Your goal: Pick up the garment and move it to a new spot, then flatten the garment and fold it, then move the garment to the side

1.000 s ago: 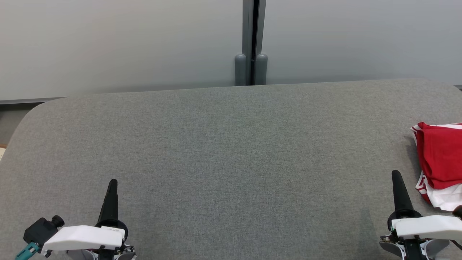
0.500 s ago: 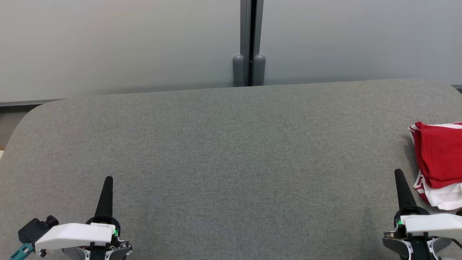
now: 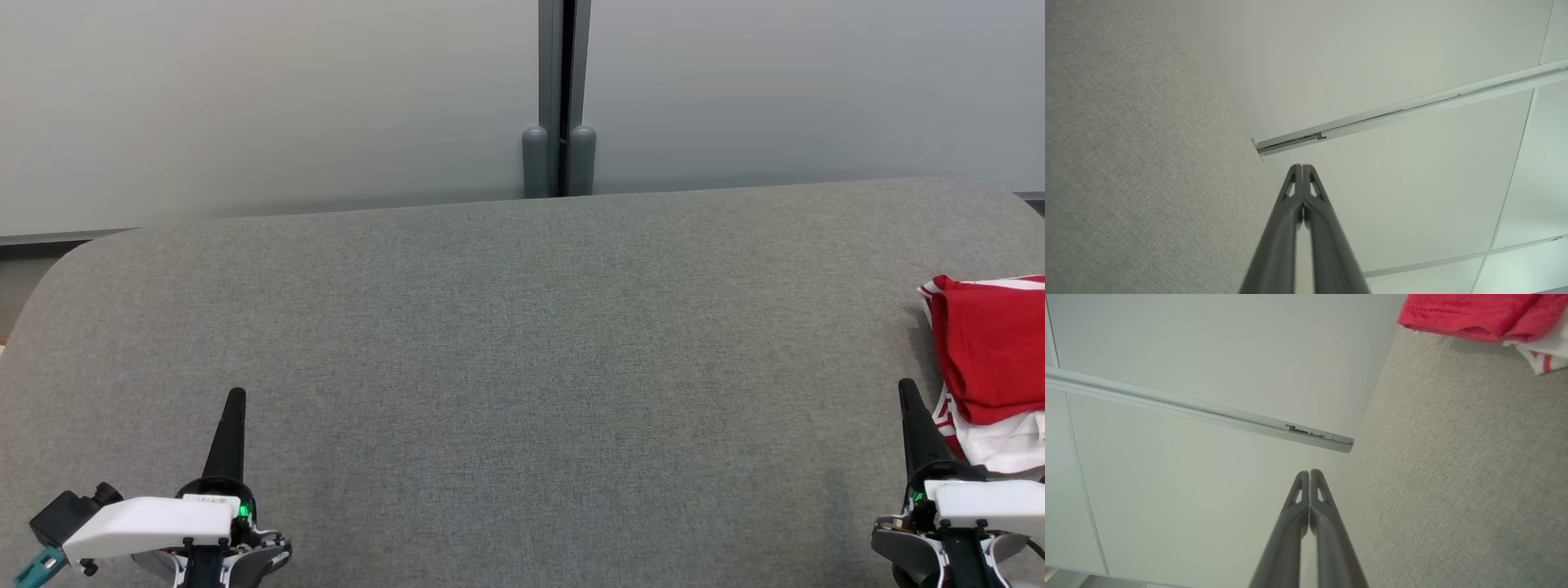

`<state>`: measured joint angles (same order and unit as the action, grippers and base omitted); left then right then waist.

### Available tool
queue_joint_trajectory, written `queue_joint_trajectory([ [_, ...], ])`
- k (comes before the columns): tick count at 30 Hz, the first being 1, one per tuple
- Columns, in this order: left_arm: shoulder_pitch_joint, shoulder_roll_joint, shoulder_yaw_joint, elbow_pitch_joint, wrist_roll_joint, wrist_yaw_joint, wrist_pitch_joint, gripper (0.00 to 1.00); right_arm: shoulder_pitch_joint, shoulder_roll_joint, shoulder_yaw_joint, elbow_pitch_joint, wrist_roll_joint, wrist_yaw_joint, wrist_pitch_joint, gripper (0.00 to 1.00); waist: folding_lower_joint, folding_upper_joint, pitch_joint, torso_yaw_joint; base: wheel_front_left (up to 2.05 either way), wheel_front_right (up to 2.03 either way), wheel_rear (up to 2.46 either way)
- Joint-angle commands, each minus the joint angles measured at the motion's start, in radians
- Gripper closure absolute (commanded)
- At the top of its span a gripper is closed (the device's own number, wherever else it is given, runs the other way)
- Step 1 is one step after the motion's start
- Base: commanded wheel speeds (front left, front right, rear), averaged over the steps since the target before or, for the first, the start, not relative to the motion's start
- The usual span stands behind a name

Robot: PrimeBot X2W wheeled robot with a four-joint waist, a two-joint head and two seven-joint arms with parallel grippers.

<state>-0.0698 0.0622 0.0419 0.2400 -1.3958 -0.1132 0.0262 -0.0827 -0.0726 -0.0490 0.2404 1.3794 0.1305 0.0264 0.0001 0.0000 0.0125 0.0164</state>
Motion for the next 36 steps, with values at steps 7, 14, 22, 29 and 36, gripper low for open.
queue_joint_trajectory([
  [7,-0.027,0.007,0.017,-0.002,-0.062,-0.01,0.018,1.0,-0.019,0.001,-0.014,-0.002,0.064,0.0,0.021,1.0,0.0,0.0,-0.002,-0.003,0.0,0.0,0.0],
  [14,-0.029,0.007,0.027,0.0,-0.108,-0.012,0.034,1.0,-0.023,0.003,-0.024,-0.001,0.114,0.0,0.037,1.0,0.0,0.0,-0.004,-0.006,0.0,0.0,0.0],
  [22,-0.036,0.006,0.039,0.002,-0.157,-0.016,0.05,1.0,-0.025,0.006,-0.034,0.001,0.167,0.0,0.054,1.0,-0.0001,0.0,-0.006,-0.01,0.0,0.0,0.0],
  [29,-0.042,0.005,0.049,0.004,-0.202,-0.02,0.063,1.0,-0.025,0.008,-0.044,0.002,0.211,0.0,0.068,1.0,-0.0001,0.0,-0.008,-0.013,0.0,0.0,0.0],
  [36,-0.045,0.004,0.057,0.006,-0.237,-0.022,0.077,1.0,-0.028,0.01,-0.053,0.004,0.251,0.0,0.079,1.0,-0.0001,0.0,-0.009,-0.016,0.0,0.0,0.0],
])
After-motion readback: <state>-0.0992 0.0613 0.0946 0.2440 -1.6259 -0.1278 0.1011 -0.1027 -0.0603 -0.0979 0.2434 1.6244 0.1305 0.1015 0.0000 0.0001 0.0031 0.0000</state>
